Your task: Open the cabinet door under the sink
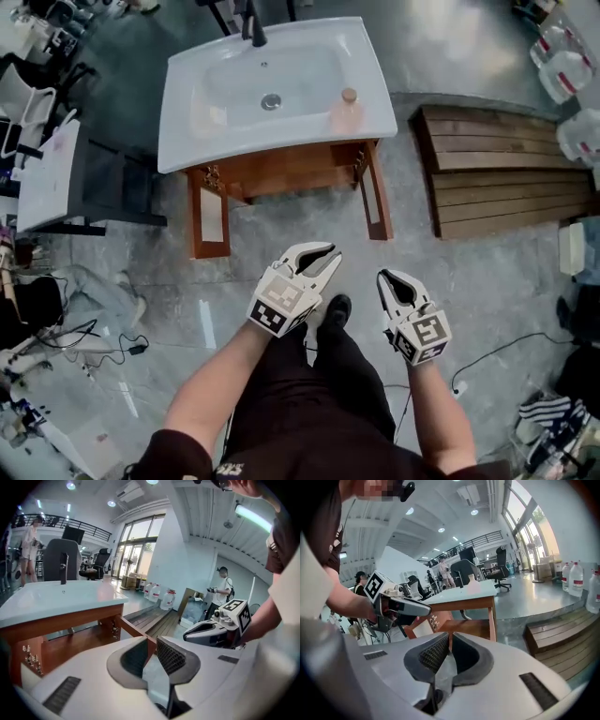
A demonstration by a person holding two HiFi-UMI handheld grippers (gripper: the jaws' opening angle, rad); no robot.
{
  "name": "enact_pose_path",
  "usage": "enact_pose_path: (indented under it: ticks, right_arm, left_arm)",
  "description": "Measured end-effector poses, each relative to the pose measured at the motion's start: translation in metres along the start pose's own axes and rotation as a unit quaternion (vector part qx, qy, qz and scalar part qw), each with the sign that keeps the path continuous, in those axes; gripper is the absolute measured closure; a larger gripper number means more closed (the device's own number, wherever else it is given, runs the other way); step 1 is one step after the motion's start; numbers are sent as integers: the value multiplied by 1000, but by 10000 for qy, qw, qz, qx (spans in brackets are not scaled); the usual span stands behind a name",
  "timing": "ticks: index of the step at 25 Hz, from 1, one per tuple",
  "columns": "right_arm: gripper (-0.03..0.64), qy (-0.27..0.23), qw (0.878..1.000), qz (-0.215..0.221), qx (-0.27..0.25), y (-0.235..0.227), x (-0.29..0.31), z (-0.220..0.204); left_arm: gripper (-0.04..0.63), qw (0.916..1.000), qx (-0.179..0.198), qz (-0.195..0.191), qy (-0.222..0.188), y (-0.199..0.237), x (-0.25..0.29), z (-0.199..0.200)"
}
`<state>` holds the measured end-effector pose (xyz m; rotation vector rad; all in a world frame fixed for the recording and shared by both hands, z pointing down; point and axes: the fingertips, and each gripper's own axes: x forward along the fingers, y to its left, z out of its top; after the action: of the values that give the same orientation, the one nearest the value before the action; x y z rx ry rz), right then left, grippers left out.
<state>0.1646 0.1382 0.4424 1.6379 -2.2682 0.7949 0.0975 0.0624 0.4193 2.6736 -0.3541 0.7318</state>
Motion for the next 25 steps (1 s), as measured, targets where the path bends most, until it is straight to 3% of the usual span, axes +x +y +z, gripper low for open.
enact_pose_path:
  ticks: [6, 12, 15, 20, 25]
  right_arm:
    - [600, -214, 9991, 276, -225, 42, -4, 59]
    - [601, -314, 9963, 559, -578, 85, 1, 107]
    - [601, -430, 9962, 497, -576, 101, 5, 130]
    - [603, -787, 9956, 376, -353, 136, 12, 178]
    - [603, -845, 9930, 617, -546, 178, 38, 215]
  left_arm:
    - [536, 9963, -467, 669, -281, 10, -81, 33]
    - [540, 9919, -352, 1112, -509, 29, -150, 63]
    - [541, 9890, -414, 1258, -656, 46, -182, 74]
    - [548, 9810, -995, 1377, -941, 78, -232, 81]
    - [548, 9796, -818, 1517, -1037, 108, -267, 85]
